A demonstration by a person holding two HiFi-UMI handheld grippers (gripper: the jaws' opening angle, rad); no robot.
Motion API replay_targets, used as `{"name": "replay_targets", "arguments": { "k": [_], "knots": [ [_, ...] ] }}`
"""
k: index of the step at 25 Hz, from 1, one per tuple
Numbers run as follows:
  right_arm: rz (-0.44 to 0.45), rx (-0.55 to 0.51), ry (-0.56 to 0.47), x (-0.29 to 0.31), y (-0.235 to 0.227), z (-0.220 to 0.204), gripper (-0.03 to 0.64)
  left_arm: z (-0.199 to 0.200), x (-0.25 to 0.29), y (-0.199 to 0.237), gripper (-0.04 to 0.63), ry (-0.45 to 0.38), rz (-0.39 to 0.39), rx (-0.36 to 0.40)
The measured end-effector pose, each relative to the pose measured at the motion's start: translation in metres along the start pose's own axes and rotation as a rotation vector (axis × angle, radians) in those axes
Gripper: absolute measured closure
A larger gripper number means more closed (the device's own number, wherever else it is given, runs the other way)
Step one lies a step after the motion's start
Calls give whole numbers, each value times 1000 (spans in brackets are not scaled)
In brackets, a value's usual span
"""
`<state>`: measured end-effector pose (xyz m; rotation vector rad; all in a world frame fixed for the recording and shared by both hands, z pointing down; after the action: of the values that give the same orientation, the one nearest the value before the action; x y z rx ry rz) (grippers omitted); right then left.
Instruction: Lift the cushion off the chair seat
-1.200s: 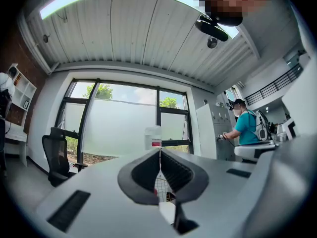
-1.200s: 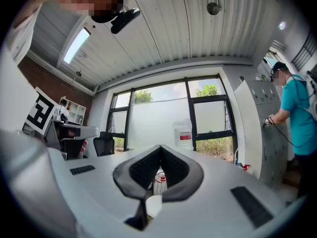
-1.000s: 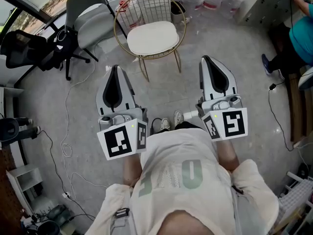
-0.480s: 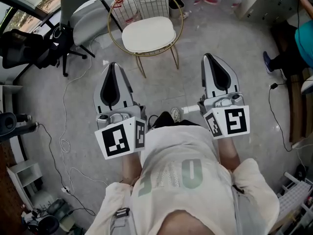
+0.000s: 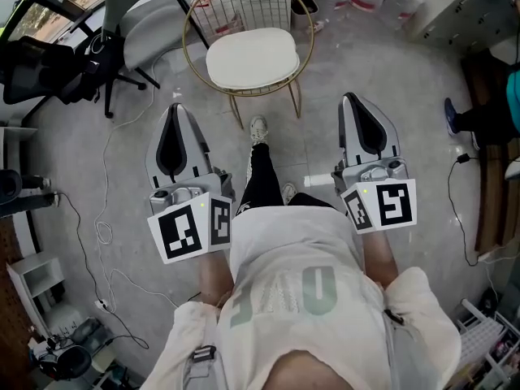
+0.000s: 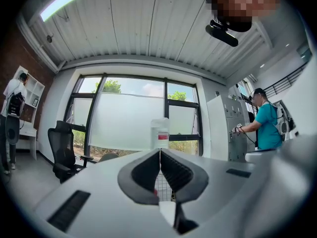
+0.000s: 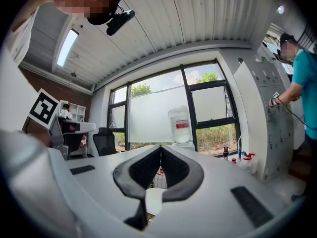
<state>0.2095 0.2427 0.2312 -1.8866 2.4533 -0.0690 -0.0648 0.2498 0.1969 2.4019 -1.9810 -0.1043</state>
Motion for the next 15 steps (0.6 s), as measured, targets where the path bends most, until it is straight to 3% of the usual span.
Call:
{"name": "replay_targets", "arguments": {
  "k": [8, 15],
  "knots": [
    [-2, -3, 15, 72, -2, -25, 600, -15, 76, 46, 581, -35, -11, 25],
    [-14, -41, 5, 203, 7, -8, 600, -13, 198, 120, 581, -16, -20, 17]
  ]
}}
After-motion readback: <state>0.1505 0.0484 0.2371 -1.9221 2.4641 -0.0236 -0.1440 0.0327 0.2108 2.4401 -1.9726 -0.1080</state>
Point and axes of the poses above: the fingertips, and each gripper's own axes: x forward along the fingers, y to its left, z out of its top, the point moved 5 cm from there along -x, backward along the fingers, and after that the axes turned 6 degrees about -z, right-handed, at the moved point
